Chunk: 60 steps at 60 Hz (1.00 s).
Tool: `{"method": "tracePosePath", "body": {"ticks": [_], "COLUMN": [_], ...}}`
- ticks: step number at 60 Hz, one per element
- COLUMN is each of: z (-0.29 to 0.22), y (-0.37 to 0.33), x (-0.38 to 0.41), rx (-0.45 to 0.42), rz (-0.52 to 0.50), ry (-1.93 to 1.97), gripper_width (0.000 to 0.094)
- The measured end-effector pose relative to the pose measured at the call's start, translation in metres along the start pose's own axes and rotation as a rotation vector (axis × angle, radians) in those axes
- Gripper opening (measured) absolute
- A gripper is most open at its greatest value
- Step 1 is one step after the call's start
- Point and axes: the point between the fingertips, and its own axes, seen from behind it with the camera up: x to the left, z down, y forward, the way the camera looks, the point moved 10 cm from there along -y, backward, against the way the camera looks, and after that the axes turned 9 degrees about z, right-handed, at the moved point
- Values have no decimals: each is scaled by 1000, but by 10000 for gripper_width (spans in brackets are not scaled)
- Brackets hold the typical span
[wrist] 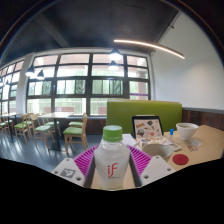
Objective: Pour water
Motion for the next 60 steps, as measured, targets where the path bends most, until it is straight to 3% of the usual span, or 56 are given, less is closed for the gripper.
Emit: {"method": "tracePosePath", "body": {"ticks": [1,16,24,27,38,48,51,60], "z": [3,5,7,6,-19,-55,-70,-45], "y": [4,11,16,13,15,46,38,70], "x": [1,5,3,5,11,-12,-7,-48], "rx": [13,16,-30,-13,10,147,212,340], "rz": [0,5,-5,-25,-130,-277,-287,-294], "ry": [-5,-25,-15,-6,265,1002,1246,1732], "gripper_width": [529,525,406,363,361,360,358,361]}}
